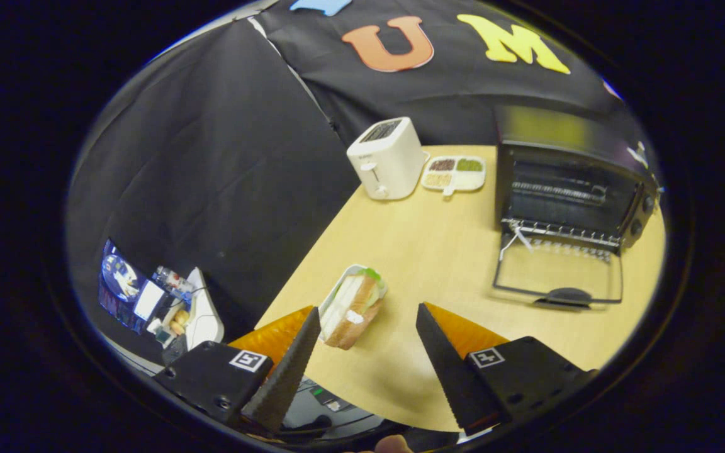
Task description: Open the toaster oven, put the food inside, and close the toaster oven door.
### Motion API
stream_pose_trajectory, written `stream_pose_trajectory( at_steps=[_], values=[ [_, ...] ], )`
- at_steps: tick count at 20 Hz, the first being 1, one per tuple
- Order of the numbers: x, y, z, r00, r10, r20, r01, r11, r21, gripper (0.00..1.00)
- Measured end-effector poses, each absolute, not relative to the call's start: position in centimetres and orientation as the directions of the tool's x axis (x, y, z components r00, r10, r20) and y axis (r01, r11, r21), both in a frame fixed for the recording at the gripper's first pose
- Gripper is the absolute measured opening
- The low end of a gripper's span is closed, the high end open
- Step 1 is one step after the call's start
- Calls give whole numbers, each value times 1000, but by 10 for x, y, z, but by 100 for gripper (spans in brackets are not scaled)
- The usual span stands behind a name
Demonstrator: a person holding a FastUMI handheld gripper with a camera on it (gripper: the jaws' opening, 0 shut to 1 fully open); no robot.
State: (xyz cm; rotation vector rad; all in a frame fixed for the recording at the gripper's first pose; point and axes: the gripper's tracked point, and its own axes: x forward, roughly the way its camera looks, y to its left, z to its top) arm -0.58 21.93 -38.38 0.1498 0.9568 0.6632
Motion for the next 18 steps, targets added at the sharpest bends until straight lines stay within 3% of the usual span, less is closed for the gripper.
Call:
stream_pose_trajectory(
  at_steps=[9,13,18],
  values=[
    [7,263,-446,183,649,-739,-236,758,608,94],
    [4,273,-449,117,677,-727,-179,734,655,77],
    [8,272,-438,101,685,-722,-148,728,669,46]
  ],
)
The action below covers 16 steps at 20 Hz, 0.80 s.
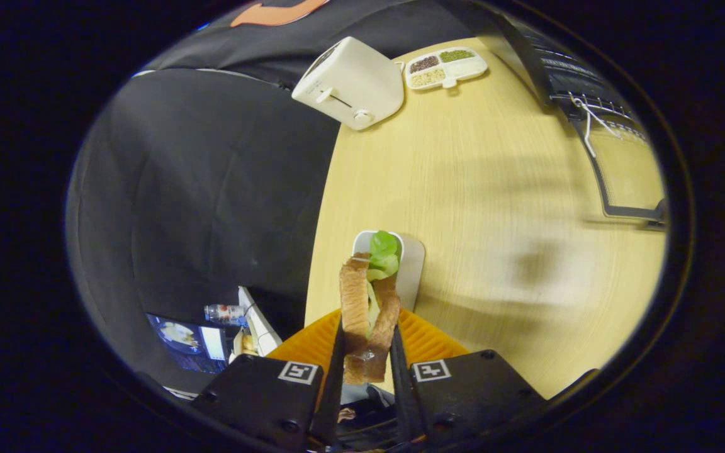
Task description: Open the toaster oven, put the food inside, and close the toaster oven door.
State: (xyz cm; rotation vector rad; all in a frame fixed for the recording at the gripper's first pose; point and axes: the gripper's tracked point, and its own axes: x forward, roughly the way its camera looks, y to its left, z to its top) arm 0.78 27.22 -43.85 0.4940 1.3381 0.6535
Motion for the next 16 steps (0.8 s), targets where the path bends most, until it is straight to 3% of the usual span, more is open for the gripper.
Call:
stream_pose_trajectory(
  at_steps=[2,7,12,16],
  values=[
    [12,267,-422,104,699,-708,-155,714,682,38],
    [8,259,-357,144,766,-626,-168,642,748,37],
    [31,200,-298,312,786,-534,-122,590,798,37],
    [50,124,-282,465,728,-504,-44,587,808,36]
  ],
)
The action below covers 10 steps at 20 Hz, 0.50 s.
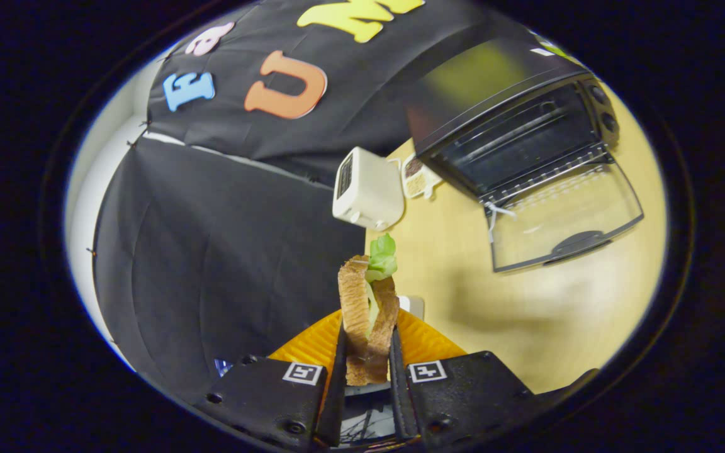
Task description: Open the toaster oven, put the food inside, and close the toaster oven door.
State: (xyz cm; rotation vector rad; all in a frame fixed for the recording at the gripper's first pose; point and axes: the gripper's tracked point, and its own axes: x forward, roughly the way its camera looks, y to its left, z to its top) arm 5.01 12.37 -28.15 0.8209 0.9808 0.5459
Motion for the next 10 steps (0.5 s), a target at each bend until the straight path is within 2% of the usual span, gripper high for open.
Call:
stream_pose_trajectory(
  at_steps=[7,10],
  values=[
    [100,3,-312,699,568,-435,189,439,878,36],
    [141,-12,-333,777,495,-389,225,360,906,36]
  ],
)
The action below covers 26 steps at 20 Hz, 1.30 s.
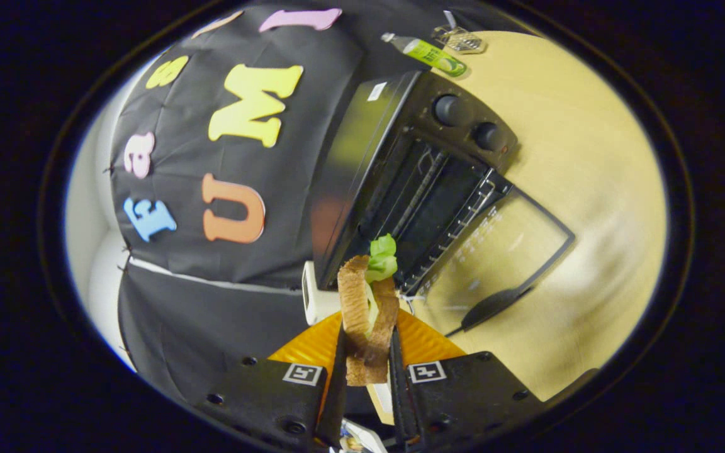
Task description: Open the toaster oven, put the food inside, and close the toaster oven door.
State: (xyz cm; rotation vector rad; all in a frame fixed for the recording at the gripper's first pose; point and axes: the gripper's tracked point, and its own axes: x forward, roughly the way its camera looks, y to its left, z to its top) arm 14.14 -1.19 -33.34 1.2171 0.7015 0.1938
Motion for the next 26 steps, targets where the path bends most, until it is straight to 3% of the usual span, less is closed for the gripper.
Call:
stream_pose_trajectory(
  at_steps=[12,15,17,18,26],
  values=[
    [269,-25,-397,939,231,-254,213,188,959,36],
    [281,-12,-405,941,203,-270,222,230,948,40],
    [281,2,-410,929,216,-300,239,267,934,46],
    [281,3,-409,924,215,-318,248,296,922,61],
    [257,9,-418,785,242,-570,297,660,690,90]
  ],
)
